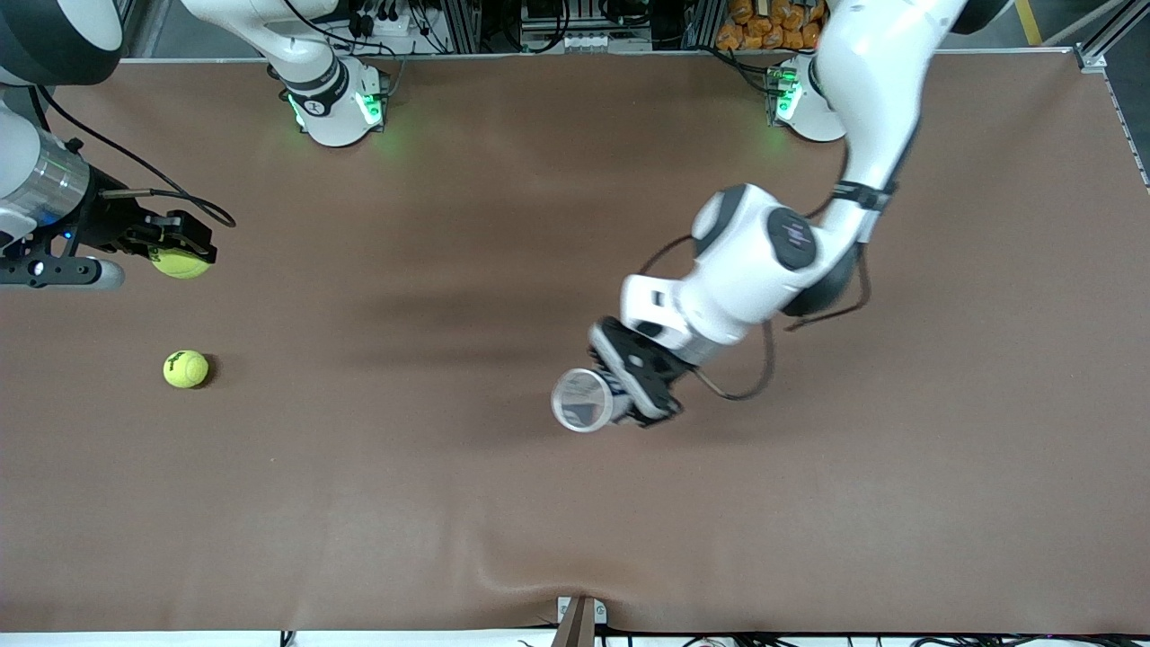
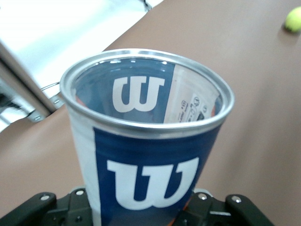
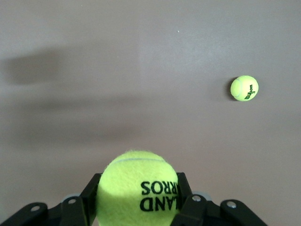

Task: Insert tennis ball vertically with right arm
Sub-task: 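Lift the can upright with the left gripper while the right gripper lifts the ball, then move the held ball with the right gripper over the can's open rim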

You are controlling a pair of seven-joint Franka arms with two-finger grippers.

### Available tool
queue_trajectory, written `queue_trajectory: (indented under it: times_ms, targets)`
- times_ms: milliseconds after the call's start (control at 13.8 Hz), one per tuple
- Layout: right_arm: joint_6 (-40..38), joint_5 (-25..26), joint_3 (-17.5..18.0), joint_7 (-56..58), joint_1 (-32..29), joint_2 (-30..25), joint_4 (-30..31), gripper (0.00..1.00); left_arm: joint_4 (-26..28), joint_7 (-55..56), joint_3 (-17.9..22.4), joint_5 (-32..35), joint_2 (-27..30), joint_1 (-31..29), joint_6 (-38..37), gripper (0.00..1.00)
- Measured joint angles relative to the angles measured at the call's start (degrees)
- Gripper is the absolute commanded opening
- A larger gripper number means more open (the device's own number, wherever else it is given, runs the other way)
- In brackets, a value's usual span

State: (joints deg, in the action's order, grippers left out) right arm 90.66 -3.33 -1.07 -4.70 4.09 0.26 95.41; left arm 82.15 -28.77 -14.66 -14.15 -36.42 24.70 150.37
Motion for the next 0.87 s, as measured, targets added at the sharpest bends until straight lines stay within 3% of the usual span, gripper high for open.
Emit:
queue_trajectory:
  times_ms: [362,868]
  targets:
    - [0.0,0.0,0.0,0.0,0.0,0.0,0.0,0.00,0.6,7.0,0.0,-3.1,-6.8,6.1,19.6,0.57]
    - [0.1,0.0,0.0,0.0,0.0,0.5,0.0,0.00,0.8,7.6,-0.1,-14.2,-14.1,14.4,37.5,0.57]
